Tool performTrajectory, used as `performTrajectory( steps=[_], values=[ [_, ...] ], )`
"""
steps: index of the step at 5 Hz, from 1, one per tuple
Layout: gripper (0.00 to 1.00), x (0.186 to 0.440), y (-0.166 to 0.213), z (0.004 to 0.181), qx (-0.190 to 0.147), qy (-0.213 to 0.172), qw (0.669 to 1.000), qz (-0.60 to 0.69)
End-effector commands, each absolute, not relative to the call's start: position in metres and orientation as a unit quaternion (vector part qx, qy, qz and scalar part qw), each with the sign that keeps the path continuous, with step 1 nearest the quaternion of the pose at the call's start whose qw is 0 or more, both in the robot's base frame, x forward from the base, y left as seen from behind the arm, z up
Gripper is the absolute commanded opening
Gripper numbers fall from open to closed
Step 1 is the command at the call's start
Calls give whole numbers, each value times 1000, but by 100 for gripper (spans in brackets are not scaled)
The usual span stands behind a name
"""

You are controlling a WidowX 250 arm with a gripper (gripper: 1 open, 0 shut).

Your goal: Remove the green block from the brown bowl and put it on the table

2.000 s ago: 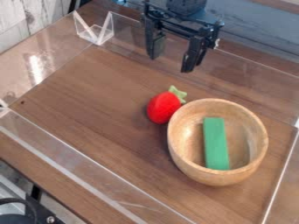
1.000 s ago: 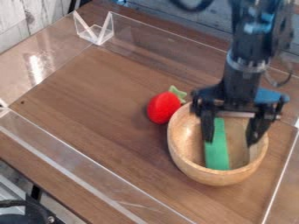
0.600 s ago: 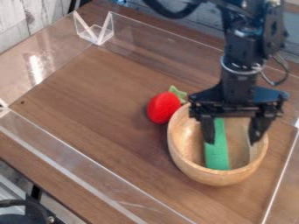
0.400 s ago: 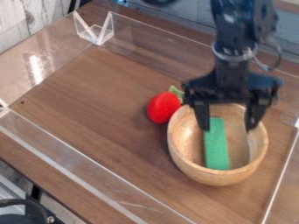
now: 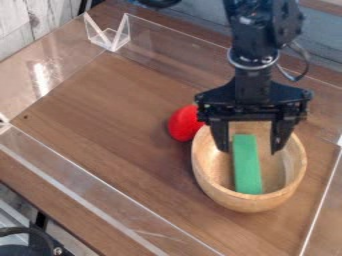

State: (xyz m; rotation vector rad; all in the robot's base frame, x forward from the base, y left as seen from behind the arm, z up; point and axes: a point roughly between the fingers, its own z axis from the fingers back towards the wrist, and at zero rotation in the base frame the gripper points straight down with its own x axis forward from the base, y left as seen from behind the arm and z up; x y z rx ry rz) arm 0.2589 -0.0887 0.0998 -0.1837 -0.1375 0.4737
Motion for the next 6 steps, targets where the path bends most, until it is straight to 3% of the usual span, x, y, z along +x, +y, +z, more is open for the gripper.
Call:
performTrajectory(
  steps=[1, 2, 4, 6],
  values=[
    [100, 252, -98, 111, -103, -91, 967, 214],
    [100, 247, -103, 112, -108, -96, 970, 197],
    [100, 262, -105, 116, -109, -112, 968, 198],
    [100, 258, -98, 107, -104, -111, 973, 175]
  ],
)
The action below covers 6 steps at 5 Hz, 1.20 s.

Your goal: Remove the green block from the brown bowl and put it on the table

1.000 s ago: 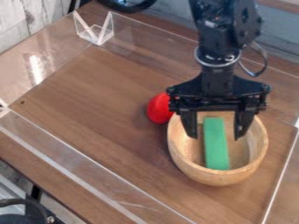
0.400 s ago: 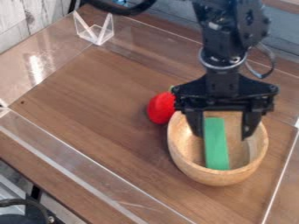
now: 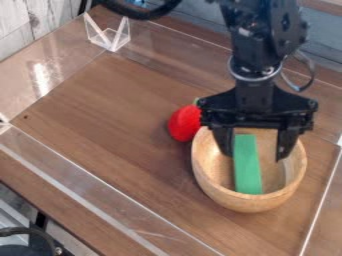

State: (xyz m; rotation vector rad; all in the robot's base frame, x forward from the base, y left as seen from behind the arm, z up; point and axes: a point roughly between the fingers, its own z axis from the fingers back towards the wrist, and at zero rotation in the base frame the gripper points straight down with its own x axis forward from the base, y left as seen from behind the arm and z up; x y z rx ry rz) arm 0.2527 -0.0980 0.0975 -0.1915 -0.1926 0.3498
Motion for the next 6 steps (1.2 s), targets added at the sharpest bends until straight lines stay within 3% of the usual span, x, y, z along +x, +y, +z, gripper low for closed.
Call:
performTrajectory(
  steps=[1, 2, 4, 6],
  values=[
    [100, 255, -102, 96, -103, -113, 973, 175],
    [100, 257, -108, 88, -100, -113, 974, 168],
    [100, 266, -103, 94, -88, -118, 971, 190],
    [100, 268, -98, 77, -80, -109, 965, 226]
  ],
)
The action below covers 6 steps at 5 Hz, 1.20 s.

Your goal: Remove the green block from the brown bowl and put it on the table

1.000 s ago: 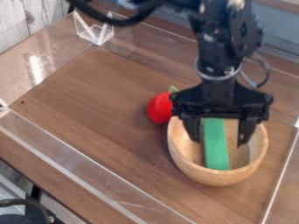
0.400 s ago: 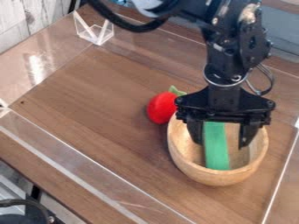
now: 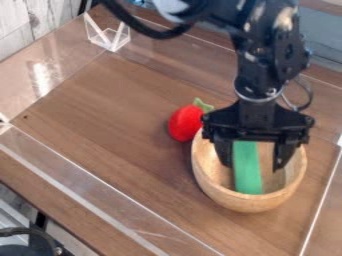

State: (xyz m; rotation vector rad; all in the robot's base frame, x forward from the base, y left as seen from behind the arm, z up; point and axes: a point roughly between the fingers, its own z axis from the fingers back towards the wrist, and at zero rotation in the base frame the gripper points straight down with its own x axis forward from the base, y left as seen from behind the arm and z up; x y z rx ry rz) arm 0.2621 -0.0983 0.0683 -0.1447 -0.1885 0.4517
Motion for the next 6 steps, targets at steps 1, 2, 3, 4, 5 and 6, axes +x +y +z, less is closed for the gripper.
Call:
performTrajectory(
  steps=[1, 2, 3, 4, 5, 6],
  values=[
    [100, 272, -95, 66, -76, -106, 957, 257],
    [0, 272, -107, 59, -80, -99, 968, 218],
    [0, 271, -119, 67, -79, -98, 977, 170],
    [0, 269, -130, 84, -75, -100, 985, 118],
    [0, 270, -137, 110, -62, -113, 983, 129],
    [0, 272, -136, 141, -55, -132, 979, 145]
  ],
)
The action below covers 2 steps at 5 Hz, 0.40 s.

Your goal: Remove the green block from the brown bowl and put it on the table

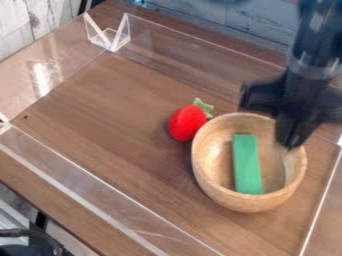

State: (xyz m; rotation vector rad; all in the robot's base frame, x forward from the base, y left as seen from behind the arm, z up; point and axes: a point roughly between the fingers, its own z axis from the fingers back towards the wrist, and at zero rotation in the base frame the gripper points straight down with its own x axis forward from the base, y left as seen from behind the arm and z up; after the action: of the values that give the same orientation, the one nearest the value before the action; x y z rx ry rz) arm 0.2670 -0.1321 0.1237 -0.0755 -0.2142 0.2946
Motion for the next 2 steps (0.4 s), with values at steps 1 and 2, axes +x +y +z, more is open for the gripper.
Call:
performTrajectory(
  steps=[1, 2],
  values=[
    [0, 270, -121, 155, -64, -144, 979, 132],
    [0, 269, -118, 156, -73, -152, 979, 117]
  ],
)
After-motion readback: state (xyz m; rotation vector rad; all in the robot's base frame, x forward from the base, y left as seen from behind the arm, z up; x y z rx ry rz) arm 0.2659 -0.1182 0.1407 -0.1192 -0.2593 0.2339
